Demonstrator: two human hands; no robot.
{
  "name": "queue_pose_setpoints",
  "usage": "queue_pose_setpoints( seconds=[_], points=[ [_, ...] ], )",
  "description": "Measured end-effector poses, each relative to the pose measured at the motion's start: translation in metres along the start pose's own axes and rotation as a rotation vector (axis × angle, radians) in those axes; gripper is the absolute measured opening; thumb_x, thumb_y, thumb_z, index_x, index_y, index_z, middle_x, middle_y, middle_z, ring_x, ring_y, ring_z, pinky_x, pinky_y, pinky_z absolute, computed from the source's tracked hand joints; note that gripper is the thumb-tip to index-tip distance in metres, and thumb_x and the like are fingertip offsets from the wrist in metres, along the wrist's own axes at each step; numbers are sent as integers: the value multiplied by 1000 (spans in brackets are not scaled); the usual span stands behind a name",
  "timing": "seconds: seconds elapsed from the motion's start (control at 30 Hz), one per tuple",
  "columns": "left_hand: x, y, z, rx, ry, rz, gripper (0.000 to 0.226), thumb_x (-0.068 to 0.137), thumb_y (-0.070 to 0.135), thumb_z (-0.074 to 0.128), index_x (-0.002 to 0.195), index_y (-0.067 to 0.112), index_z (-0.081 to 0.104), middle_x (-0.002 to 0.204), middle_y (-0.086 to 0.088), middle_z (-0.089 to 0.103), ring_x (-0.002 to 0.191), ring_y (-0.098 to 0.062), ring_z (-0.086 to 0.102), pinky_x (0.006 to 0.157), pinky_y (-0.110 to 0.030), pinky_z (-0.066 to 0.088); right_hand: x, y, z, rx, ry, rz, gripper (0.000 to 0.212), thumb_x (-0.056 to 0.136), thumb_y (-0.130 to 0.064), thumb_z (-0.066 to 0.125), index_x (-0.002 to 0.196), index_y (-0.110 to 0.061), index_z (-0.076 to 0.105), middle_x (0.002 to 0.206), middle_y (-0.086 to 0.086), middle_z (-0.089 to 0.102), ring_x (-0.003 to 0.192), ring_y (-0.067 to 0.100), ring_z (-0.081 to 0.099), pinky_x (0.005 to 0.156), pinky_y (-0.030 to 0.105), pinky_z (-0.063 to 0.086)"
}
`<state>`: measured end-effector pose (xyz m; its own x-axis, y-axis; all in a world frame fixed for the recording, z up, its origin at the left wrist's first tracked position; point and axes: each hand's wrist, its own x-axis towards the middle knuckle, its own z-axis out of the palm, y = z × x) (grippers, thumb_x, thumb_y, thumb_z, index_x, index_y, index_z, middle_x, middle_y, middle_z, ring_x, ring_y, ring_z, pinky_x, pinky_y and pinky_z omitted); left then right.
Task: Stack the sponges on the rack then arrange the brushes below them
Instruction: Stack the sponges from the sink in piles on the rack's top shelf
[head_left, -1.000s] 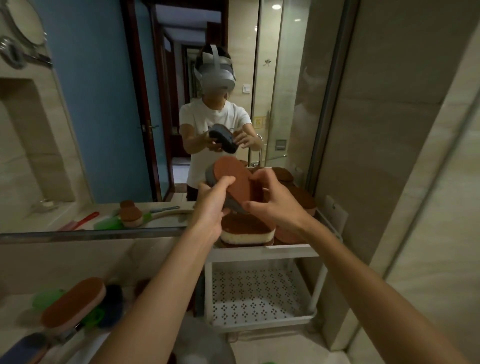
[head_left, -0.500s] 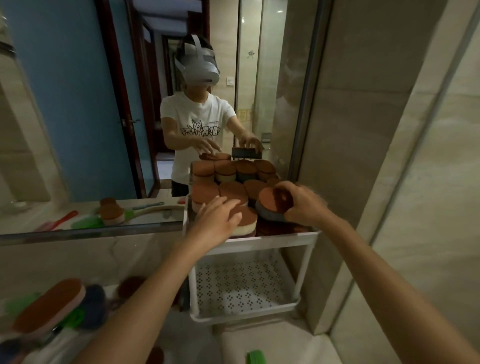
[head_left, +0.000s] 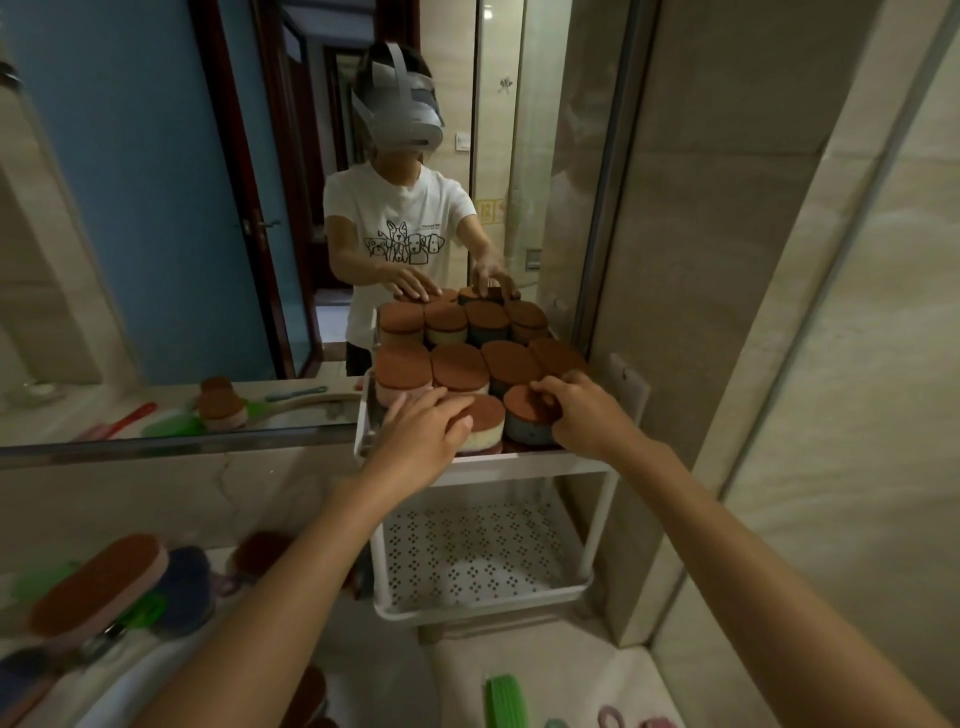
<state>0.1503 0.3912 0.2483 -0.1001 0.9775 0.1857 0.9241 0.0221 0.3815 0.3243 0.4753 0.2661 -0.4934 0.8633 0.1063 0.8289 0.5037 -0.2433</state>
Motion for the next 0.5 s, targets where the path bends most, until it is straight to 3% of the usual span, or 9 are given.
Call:
queue_pose_setpoints(
  seconds=[0.17, 0.33, 0.5],
  points=[
    [2, -1, 1, 17, 6, 2, 43, 100, 32, 32, 142, 26, 37, 155, -4, 27, 146, -16, 15, 118, -35, 6, -15, -14, 18, -188, 171, -106, 60, 89, -5, 44, 145, -17, 29, 141, 12, 38, 133, 31, 34, 107, 37, 31],
    [3, -1, 3, 15, 13, -6, 42, 100, 32, 33, 142, 27, 38, 154, -2, 29, 146, -15, 15, 118, -34, 6, -25, -17, 30, -184, 166, -129, 68, 89, -1, 41, 149, -26, 19, 153, 7, 25, 144, 28, 17, 118, 44, 12],
    [3, 0, 3, 6, 18, -24, 42, 100, 32, 33, 141, 26, 40, 153, -2, 31, 145, -16, 18, 118, -36, 7, -25, -21, 34, -165, 173, -107, 65, 90, -5, 41, 148, -25, 21, 154, 7, 25, 144, 27, 16, 118, 45, 8]
  ],
)
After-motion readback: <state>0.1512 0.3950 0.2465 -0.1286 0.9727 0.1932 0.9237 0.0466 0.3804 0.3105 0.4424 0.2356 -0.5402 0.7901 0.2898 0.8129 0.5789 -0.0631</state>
